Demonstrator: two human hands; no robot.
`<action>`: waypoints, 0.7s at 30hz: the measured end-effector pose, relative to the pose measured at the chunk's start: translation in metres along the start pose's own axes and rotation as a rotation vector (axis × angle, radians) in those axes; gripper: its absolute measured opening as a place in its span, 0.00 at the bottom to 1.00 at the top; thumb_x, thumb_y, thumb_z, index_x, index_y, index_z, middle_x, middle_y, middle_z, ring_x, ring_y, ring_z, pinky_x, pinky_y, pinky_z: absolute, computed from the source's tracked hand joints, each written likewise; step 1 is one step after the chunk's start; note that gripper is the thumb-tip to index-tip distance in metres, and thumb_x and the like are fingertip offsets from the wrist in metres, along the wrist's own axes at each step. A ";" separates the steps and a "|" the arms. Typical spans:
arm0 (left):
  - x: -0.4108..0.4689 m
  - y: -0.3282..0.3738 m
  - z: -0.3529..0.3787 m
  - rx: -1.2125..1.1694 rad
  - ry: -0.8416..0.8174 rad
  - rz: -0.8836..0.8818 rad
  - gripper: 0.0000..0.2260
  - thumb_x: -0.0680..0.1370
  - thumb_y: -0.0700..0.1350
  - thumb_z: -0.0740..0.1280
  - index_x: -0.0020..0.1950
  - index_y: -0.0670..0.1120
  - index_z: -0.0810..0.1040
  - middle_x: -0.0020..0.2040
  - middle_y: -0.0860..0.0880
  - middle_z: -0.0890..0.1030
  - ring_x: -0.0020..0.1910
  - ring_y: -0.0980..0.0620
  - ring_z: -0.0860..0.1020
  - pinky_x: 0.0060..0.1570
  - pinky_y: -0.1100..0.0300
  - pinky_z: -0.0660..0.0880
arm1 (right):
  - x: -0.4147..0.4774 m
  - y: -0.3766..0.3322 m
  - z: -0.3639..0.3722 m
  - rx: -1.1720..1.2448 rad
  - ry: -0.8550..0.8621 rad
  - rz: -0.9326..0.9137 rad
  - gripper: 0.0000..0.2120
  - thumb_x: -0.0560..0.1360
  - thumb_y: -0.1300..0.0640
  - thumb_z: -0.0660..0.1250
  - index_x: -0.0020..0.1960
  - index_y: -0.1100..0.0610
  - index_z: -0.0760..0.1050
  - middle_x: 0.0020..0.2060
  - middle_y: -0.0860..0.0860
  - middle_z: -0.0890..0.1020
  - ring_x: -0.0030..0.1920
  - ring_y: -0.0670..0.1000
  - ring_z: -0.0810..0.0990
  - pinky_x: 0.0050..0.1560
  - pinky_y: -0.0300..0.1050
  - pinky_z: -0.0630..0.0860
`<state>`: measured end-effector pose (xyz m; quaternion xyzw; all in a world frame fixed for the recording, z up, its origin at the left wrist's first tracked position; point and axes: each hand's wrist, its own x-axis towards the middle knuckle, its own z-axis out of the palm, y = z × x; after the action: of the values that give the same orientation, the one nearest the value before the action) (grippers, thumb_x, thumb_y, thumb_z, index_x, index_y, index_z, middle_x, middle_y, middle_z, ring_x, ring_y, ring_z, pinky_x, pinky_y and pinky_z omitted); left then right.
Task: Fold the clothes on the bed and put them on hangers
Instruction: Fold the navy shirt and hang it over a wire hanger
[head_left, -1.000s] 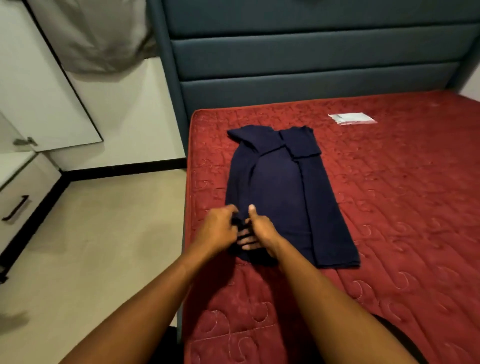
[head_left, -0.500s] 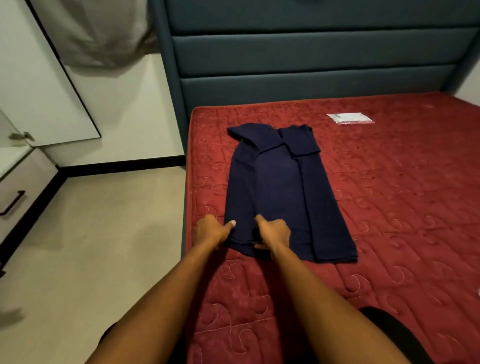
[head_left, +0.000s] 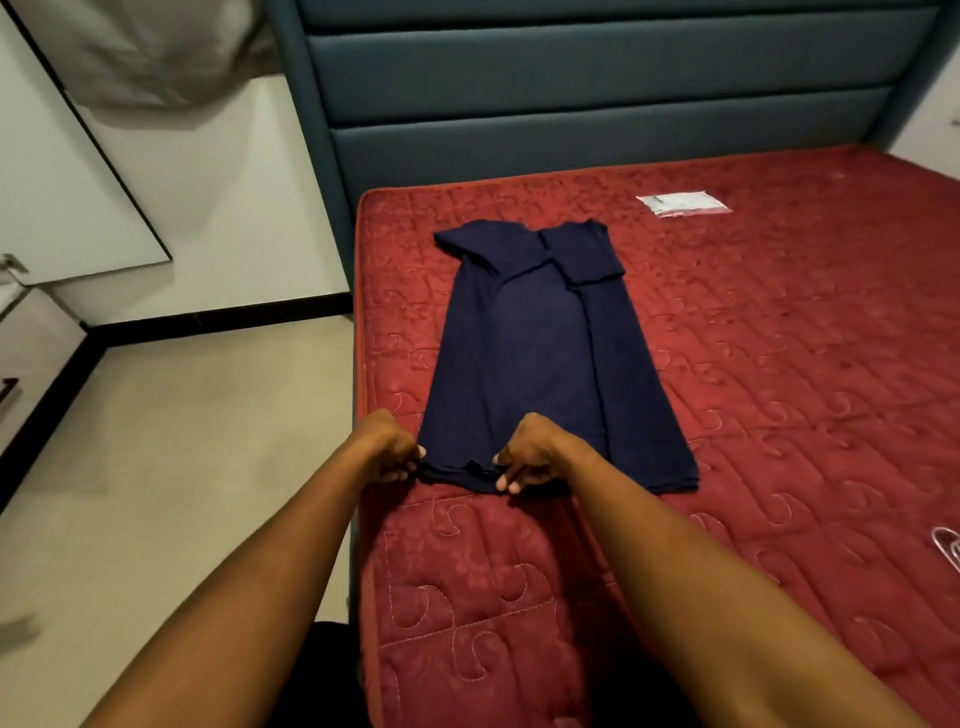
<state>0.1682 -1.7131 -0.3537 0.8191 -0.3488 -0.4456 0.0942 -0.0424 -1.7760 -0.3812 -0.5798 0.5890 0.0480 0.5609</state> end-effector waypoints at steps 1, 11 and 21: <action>0.003 0.006 -0.005 0.071 -0.027 -0.005 0.09 0.80 0.41 0.70 0.41 0.40 0.79 0.35 0.45 0.81 0.29 0.51 0.77 0.25 0.64 0.72 | 0.000 -0.005 -0.008 -0.061 0.015 -0.009 0.11 0.81 0.56 0.68 0.55 0.65 0.78 0.39 0.58 0.88 0.30 0.50 0.84 0.27 0.37 0.71; 0.147 0.113 -0.031 0.617 0.258 0.469 0.21 0.79 0.61 0.63 0.61 0.48 0.80 0.61 0.40 0.82 0.60 0.40 0.79 0.56 0.53 0.75 | 0.105 -0.054 -0.121 -0.080 0.527 -0.231 0.09 0.74 0.58 0.70 0.38 0.61 0.78 0.36 0.56 0.84 0.35 0.55 0.83 0.35 0.48 0.84; 0.318 0.213 -0.057 0.549 0.272 0.523 0.27 0.85 0.61 0.47 0.84 0.56 0.48 0.83 0.40 0.44 0.82 0.38 0.41 0.78 0.42 0.39 | 0.287 -0.151 -0.258 0.360 0.739 -0.219 0.16 0.66 0.49 0.70 0.42 0.63 0.79 0.39 0.58 0.85 0.41 0.60 0.87 0.46 0.58 0.85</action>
<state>0.2242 -2.0877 -0.4331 0.7488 -0.6361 -0.1844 0.0274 -0.0008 -2.1881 -0.4030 -0.5100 0.6844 -0.3263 0.4062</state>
